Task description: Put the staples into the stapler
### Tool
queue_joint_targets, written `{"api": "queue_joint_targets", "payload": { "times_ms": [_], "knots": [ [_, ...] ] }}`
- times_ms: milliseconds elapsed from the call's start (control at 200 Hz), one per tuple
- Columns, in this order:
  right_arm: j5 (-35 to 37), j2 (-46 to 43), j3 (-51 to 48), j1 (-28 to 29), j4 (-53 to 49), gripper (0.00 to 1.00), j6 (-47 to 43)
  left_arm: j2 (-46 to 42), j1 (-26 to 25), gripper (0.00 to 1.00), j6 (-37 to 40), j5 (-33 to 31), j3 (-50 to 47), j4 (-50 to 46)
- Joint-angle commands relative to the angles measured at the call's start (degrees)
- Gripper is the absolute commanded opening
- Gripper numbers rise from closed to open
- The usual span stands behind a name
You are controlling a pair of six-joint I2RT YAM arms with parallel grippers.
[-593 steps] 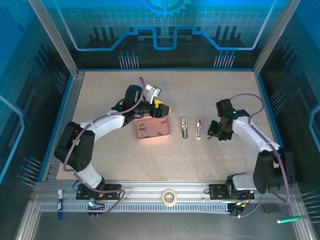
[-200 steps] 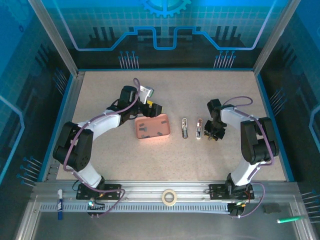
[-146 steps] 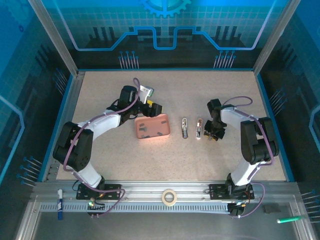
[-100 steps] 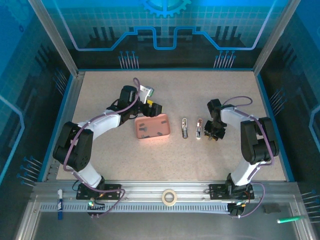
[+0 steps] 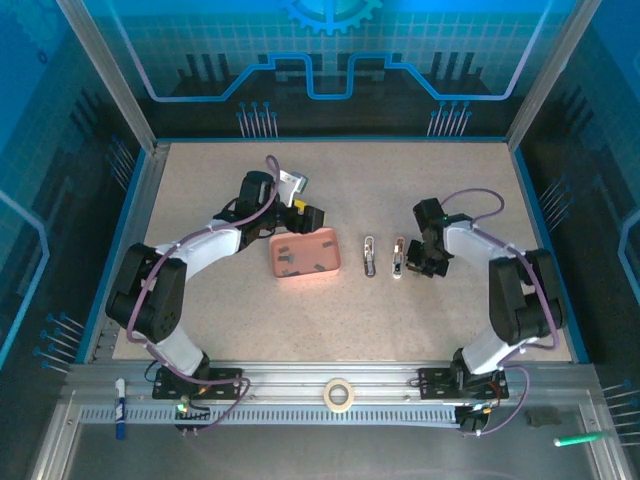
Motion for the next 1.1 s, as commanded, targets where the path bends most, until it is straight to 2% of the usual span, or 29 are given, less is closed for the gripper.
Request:
{"api": "queue_joint_targets", "payload": {
  "times_ms": [0,280,565,1096],
  "knots": [
    [2.3,-5.5,-1.4,3.1,2.8,0.17,-4.2,-0.4,-0.1,0.81,-2.0,2.2,-1.2,2.1],
    [6.5,-12.3,-6.3,9.8,9.3,0.17,-7.0,-0.1,-0.3,0.81,-2.5,2.4,-1.4,2.7],
    [9.0,-9.0,-5.1,13.9,10.1,0.17,-7.0,0.7,-0.2,0.81,-2.1,2.2,-1.5,2.4],
    [10.6,-4.4,-4.8,13.8,13.5,0.17,-4.0,0.4,-0.2,0.81,-1.9,1.8,-1.5,2.1]
  ]
}}
